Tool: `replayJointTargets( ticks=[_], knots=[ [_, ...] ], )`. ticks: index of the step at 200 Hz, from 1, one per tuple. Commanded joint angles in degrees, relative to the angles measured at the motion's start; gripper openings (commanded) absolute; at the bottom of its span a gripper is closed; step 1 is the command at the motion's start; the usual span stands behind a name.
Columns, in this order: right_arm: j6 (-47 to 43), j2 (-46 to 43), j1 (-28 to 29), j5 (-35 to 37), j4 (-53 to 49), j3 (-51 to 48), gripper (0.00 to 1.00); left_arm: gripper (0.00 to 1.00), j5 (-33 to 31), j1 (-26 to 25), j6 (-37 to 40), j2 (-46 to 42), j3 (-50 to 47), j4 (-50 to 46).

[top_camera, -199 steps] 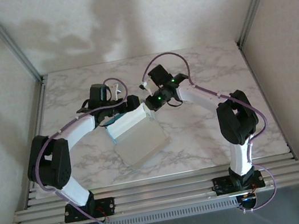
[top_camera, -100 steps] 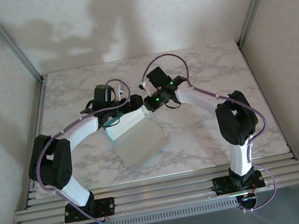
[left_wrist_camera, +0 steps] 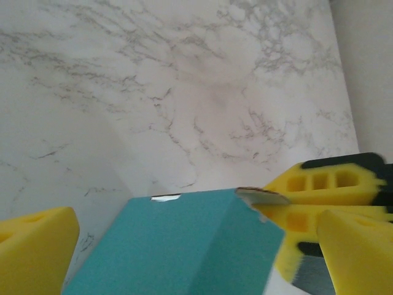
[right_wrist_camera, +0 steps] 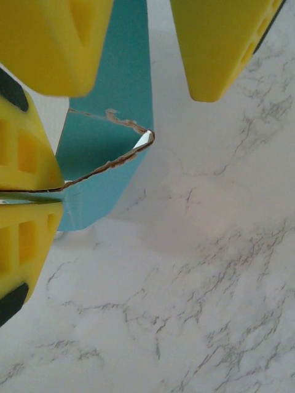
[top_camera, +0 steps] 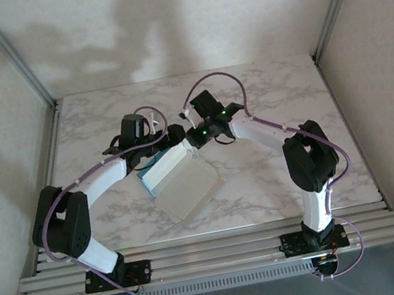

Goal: Fold the paper box

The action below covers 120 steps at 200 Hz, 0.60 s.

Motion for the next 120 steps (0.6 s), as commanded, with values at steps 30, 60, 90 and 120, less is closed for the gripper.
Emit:
replayJointTargets(
  ticks=[30,60,90,120],
  knots=[
    [-1.8,0.3,1.3,-3.5,2.0,-0.3,0.11,0.99,0.3,2.3,3.0,-2.3,0.1,-0.8],
    [-1.8,0.9,1.8,-3.8,2.1,0.2,0.11,0.99,-0.4,2.8,4.5,-0.4,-0.5,-0.3],
    [-1.8,1.3,2.1,-3.4,2.0,0.6,0.11,0.99,0.2,2.8,5.3,0.1,-1.6,1.0],
    [-2.0,1.6,2.2,-2.0,1.8,0.9,0.11,0.99,1.0,3.0,5.3,0.0,-2.4,1.3]
  ],
)
